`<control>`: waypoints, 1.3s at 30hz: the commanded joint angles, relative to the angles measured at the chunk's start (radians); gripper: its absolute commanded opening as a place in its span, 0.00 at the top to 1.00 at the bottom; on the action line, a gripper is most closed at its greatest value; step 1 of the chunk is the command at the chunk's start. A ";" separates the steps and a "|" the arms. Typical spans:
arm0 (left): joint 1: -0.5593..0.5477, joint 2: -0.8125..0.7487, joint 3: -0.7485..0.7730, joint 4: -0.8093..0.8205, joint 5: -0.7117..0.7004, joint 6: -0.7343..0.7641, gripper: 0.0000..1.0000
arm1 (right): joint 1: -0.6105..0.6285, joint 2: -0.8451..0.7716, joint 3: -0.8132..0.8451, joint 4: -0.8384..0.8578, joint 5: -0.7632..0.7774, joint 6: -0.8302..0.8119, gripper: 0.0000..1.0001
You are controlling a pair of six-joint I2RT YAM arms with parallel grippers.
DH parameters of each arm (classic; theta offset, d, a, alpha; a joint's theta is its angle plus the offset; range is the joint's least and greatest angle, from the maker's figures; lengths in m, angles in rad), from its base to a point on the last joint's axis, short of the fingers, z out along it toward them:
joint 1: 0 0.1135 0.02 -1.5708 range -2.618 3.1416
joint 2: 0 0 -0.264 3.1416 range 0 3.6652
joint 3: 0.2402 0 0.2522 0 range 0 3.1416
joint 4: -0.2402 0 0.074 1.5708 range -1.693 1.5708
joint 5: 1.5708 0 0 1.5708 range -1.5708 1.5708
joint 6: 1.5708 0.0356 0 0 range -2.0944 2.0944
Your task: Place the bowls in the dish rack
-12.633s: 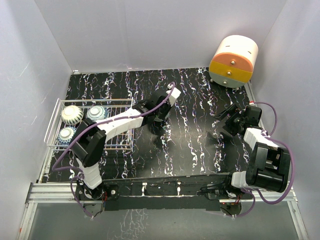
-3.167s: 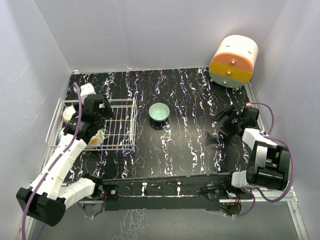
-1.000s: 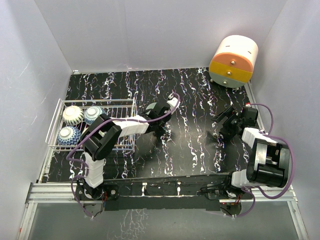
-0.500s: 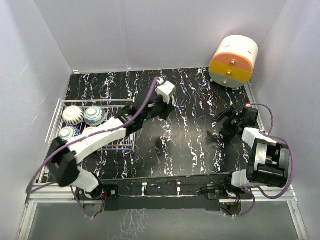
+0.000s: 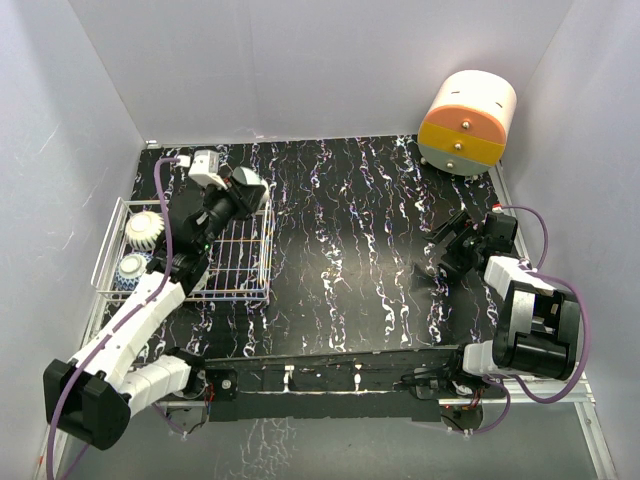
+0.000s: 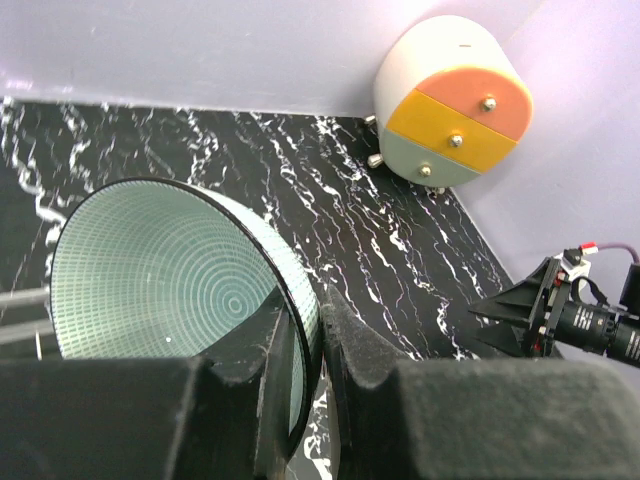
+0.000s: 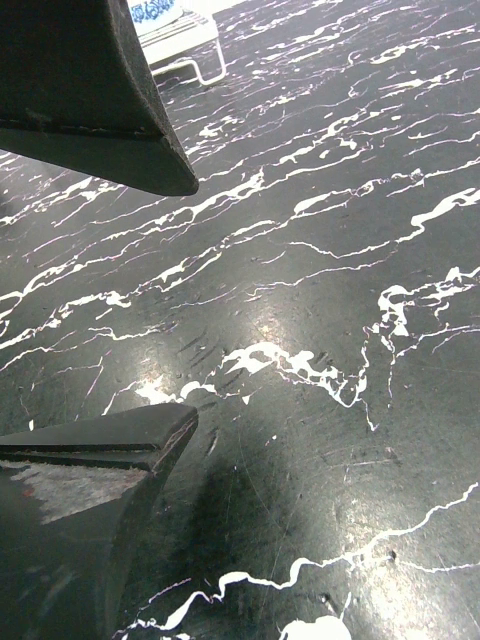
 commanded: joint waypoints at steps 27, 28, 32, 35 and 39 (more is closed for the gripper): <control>0.286 0.066 -0.605 0.874 0.089 -0.660 1.00 | 0.005 -0.028 0.015 0.033 -0.004 -0.014 0.13; 0.288 0.083 -0.612 0.907 0.101 -0.666 1.00 | 0.005 -0.028 0.013 0.033 -0.003 -0.014 0.13; 0.298 0.129 -0.622 1.020 0.141 -0.678 1.00 | 0.006 -0.024 0.011 0.036 0.002 -0.014 0.13; 0.307 0.155 -0.623 1.077 0.170 -0.691 1.00 | 0.007 -0.020 0.011 0.038 0.002 -0.014 0.13; 0.318 0.221 -0.623 1.156 0.191 -0.722 1.00 | 0.010 -0.015 0.010 0.041 0.005 -0.014 0.13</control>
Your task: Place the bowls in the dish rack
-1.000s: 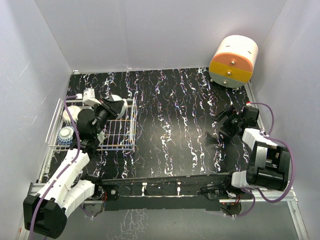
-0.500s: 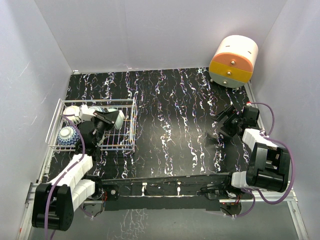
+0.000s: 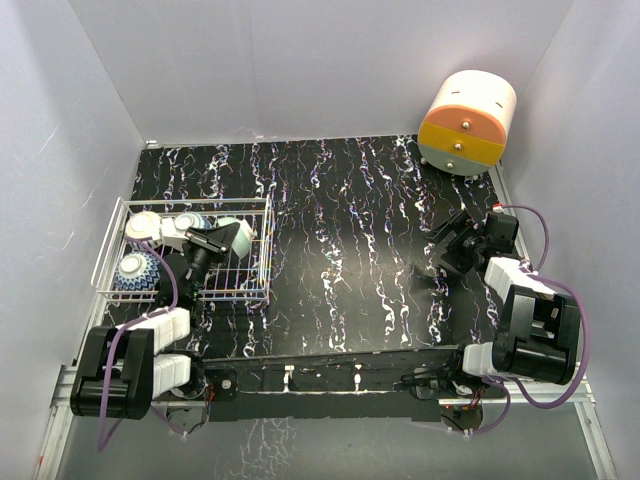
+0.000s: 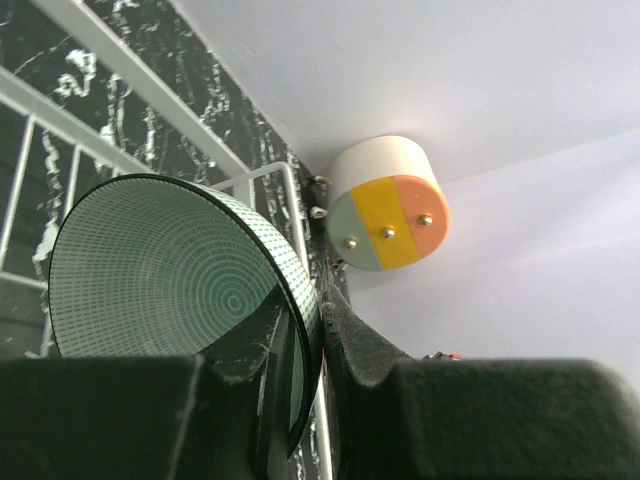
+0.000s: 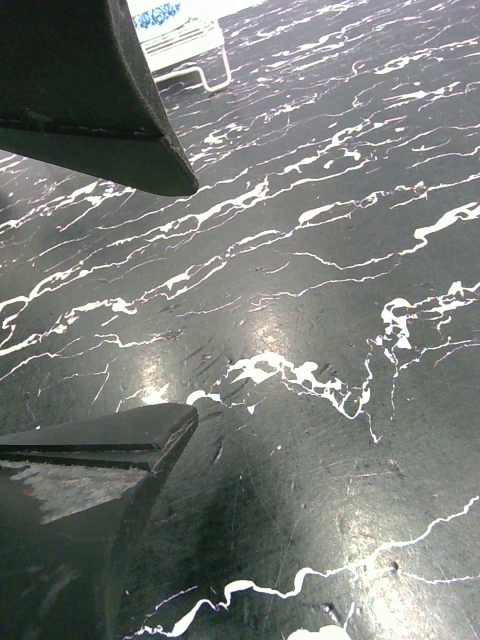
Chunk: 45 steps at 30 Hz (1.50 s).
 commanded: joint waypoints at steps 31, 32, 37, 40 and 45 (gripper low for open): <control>0.137 -0.065 0.084 -0.575 0.073 0.037 0.70 | 0.022 0.037 0.001 0.078 0.016 -0.009 0.14; 0.139 -0.055 0.074 -0.564 0.077 0.030 0.70 | 0.022 0.034 0.002 0.076 0.018 -0.010 0.14; 0.149 -0.040 0.058 -0.555 0.084 0.023 0.68 | 0.022 0.027 0.002 0.071 0.020 -0.012 0.14; 0.154 -0.082 0.088 -0.654 0.056 0.069 0.68 | 0.022 0.029 0.002 0.071 0.019 -0.012 0.14; 0.155 -0.188 0.193 -0.920 -0.050 0.187 0.58 | 0.023 0.031 -0.001 0.077 0.018 -0.011 0.14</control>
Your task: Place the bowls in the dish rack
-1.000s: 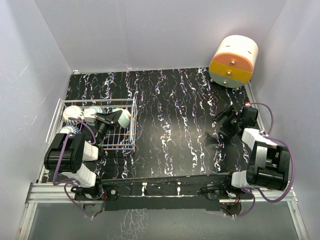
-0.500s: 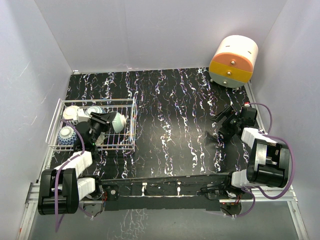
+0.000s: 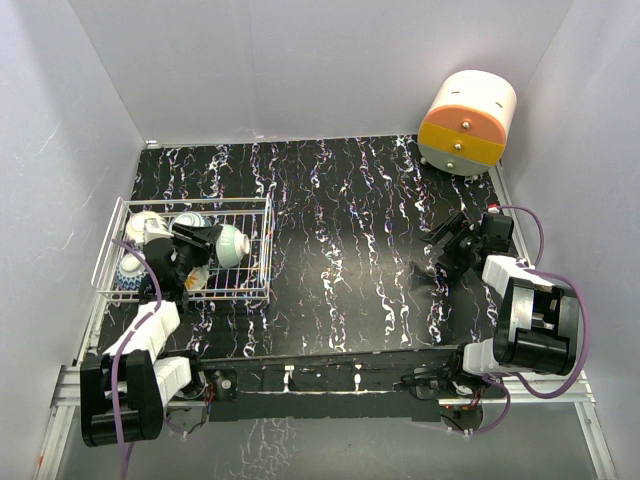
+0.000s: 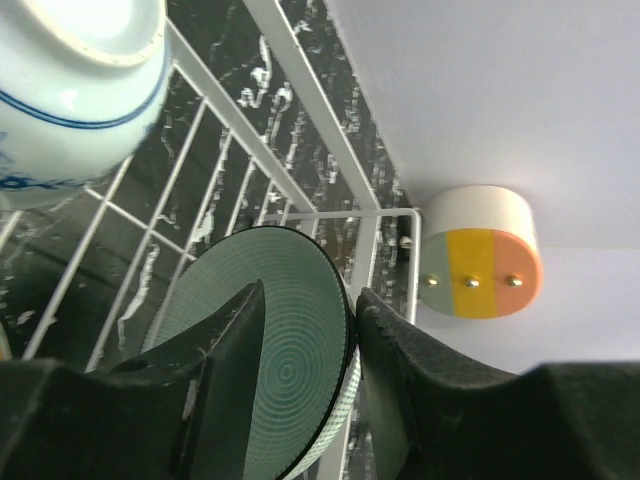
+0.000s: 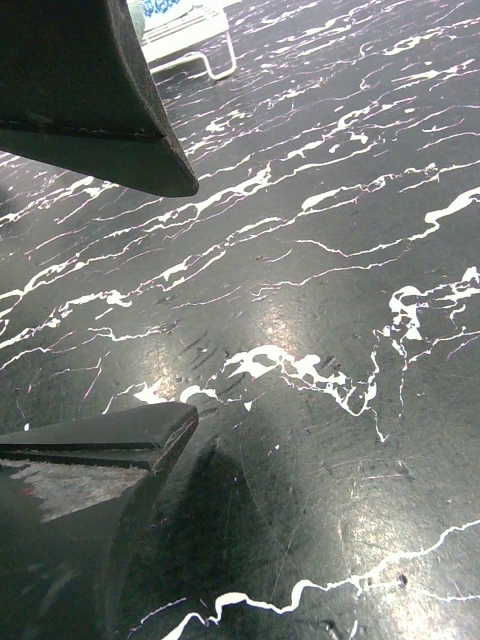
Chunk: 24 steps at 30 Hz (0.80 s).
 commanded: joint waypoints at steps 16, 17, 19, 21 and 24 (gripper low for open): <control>0.000 -0.065 0.245 -0.586 -0.243 0.264 0.47 | 0.009 -0.009 0.005 0.057 0.011 -0.008 0.14; 0.000 -0.059 0.261 -0.598 -0.248 0.273 0.46 | 0.010 -0.009 0.006 0.057 0.012 -0.009 0.14; 0.000 -0.047 0.290 -0.620 -0.254 0.294 0.46 | 0.011 -0.009 0.007 0.056 0.014 -0.009 0.14; 0.000 -0.032 0.314 -0.634 -0.253 0.310 0.45 | 0.012 -0.009 0.007 0.056 0.015 -0.009 0.14; 0.000 -0.012 0.344 -0.660 -0.252 0.331 0.45 | 0.012 -0.008 0.010 0.054 0.017 -0.008 0.14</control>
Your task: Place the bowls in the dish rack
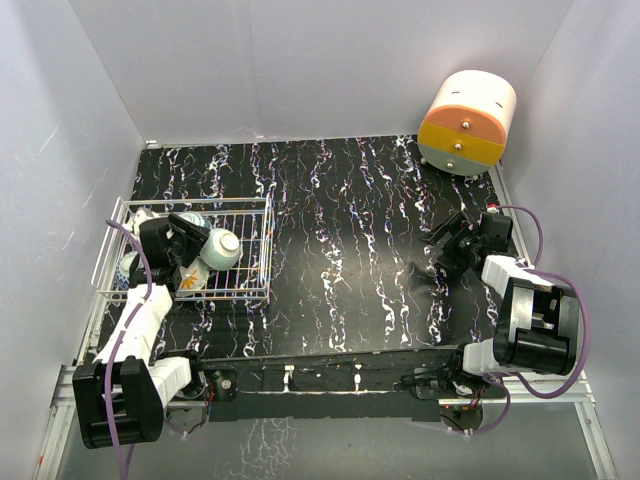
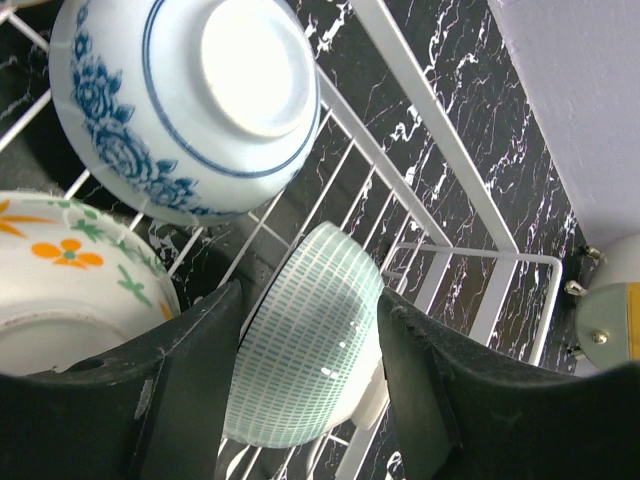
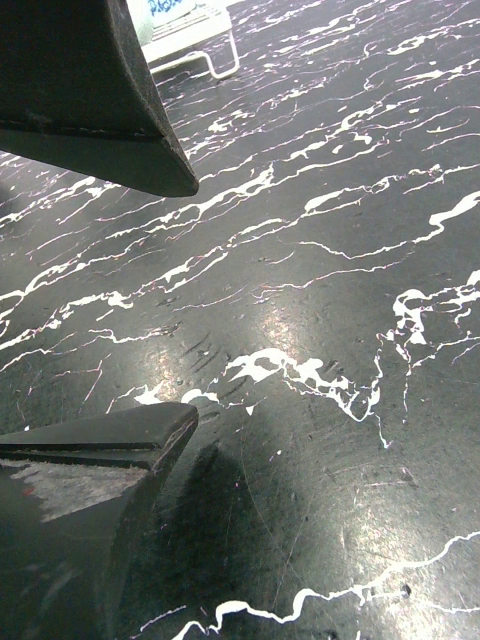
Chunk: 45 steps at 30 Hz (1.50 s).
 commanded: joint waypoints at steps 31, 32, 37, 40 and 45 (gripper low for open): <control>0.000 0.128 0.107 -0.068 0.061 0.093 0.39 | 0.007 -0.012 0.011 0.046 0.028 -0.012 0.14; 0.000 0.136 0.109 -0.069 0.066 0.094 0.39 | 0.007 -0.012 0.010 0.046 0.029 -0.012 0.14; 0.000 0.169 0.114 -0.065 0.083 0.092 0.39 | 0.007 -0.014 0.011 0.046 0.030 -0.011 0.14; 0.000 0.185 0.113 -0.060 0.080 0.093 0.39 | 0.007 -0.014 0.011 0.046 0.030 -0.013 0.14; 0.000 0.174 0.128 -0.080 0.053 0.113 0.39 | 0.008 -0.011 0.009 0.046 0.030 -0.013 0.14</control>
